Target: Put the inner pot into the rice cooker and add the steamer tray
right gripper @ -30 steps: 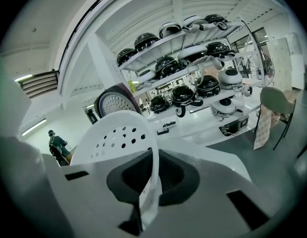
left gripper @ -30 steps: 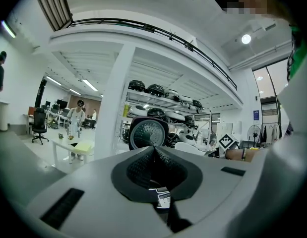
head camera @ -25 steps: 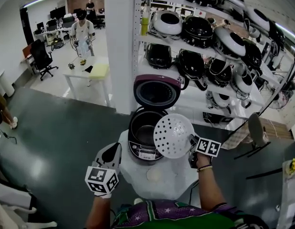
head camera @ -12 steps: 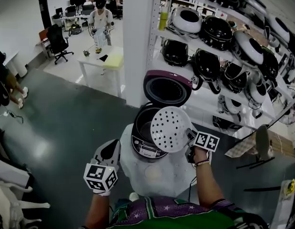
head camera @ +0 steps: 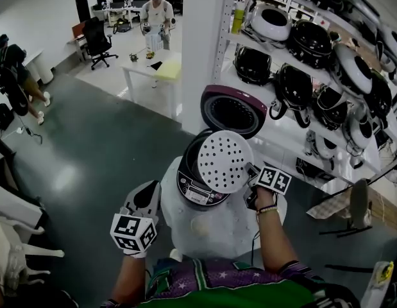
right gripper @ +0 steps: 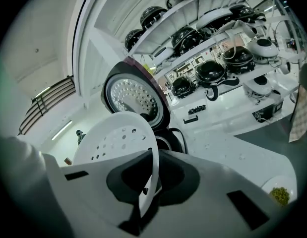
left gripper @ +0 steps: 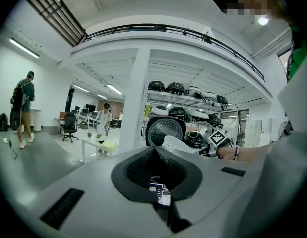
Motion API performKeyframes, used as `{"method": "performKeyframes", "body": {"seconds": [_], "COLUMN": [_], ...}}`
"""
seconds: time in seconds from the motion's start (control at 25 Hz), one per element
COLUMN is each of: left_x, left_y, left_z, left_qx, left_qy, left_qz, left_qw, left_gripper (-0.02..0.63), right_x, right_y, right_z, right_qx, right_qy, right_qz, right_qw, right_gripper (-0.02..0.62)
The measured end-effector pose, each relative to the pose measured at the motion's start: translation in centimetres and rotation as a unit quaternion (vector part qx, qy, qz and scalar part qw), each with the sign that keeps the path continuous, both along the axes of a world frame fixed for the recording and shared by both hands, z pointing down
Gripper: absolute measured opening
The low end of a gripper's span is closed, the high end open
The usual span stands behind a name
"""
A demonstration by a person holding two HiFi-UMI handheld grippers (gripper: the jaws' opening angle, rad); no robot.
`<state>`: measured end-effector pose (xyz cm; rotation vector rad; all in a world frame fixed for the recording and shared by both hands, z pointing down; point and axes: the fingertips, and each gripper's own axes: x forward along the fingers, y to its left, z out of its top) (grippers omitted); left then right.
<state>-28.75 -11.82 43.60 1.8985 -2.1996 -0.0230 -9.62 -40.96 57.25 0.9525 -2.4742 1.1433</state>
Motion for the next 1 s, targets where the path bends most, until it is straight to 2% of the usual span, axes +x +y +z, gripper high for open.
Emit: {"method": "performKeyframes", "body": {"seconds": [0.48,0.72,1.0], "left_x": [0.5,0.1,0.5], "left_y": [2.3,3.9,4.5], "left_z": [-0.3,0.0,0.1], "left_qx": [-0.024,-0.035,-0.042], "left_qy": [-0.019,-0.025,-0.03], "left_qz": [-0.056,-0.084,-0.101], "left_qw": [0.998,0.9955,0.9936], "left_gripper": [0.023,0.023,0.023], "right_x": [-2.8,-4.2,-4.6], "right_y": [-1.3,-1.9,-2.5], "right_z": [2.2,3.3,4.6], "right_qx": [-0.025,-0.038,-0.052], "right_qy": [0.006,0.007,0.012], "right_qz": [-0.025,-0.022,-0.026], "right_qw": [0.999,0.999,0.998], "right_gripper": [0.033,0.039,0.046]}}
